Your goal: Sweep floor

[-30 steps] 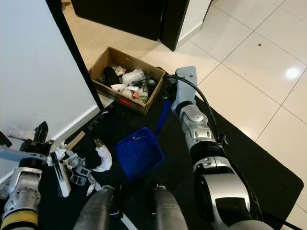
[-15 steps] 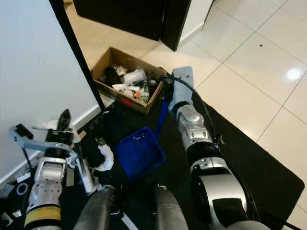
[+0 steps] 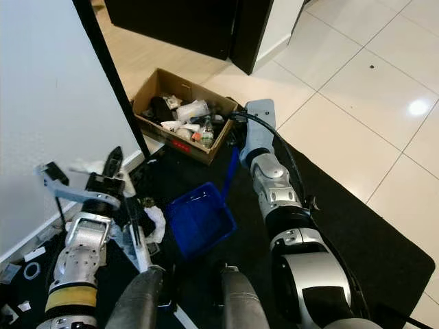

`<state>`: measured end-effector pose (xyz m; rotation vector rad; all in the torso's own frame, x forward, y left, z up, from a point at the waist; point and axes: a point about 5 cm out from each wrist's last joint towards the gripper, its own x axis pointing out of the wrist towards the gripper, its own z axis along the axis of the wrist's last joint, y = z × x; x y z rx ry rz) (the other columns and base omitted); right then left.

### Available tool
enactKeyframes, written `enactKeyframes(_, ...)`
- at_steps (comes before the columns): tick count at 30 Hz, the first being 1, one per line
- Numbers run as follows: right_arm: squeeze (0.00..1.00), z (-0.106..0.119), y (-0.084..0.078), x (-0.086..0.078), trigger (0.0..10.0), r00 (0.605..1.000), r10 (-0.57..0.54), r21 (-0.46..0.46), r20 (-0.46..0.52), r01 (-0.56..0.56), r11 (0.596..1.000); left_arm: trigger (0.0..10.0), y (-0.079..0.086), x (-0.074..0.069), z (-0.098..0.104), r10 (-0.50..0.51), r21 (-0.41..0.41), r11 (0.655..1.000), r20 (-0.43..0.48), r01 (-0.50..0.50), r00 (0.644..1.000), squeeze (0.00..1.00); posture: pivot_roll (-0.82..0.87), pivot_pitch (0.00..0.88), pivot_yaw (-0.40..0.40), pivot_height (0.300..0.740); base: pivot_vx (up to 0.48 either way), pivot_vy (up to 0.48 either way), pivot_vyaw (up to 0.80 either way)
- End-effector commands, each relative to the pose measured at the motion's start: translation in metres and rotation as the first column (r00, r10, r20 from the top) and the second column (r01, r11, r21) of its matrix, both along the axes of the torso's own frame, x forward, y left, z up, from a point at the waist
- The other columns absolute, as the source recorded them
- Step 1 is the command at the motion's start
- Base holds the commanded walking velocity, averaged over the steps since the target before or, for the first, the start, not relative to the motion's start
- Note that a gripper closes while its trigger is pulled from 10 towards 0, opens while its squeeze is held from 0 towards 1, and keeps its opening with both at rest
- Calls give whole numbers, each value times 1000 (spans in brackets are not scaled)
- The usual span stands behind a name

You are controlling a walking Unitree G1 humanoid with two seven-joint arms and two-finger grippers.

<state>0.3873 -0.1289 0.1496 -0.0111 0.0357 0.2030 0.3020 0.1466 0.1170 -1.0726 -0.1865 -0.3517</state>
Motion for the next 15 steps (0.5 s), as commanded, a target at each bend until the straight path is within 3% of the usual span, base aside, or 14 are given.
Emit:
enactKeyframes(1, 0, -17, 2, -6, 10000, 997, 11, 25, -71, -10, 1000, 10000, -46, -4, 0, -91, -207, 974, 24, 94, 996, 0, -9, 338, -37, 740, 0, 0, 0)
enactKeyframes(12, 0, -17, 6, -7, 10000, 998, 25, 41, -65, -22, 999, 10000, -46, 13, 24, -44, -277, 958, 98, 69, 994, 0, -7, 338, -37, 740, 0, 0, 0)
enactKeyframes(15, 0, -17, 5, -6, 10000, 998, 25, 44, -63, -22, 999, 10000, -29, 19, 38, 18, -306, 952, 141, 26, 990, 0, -2, 339, -35, 740, 0, 0, 0)
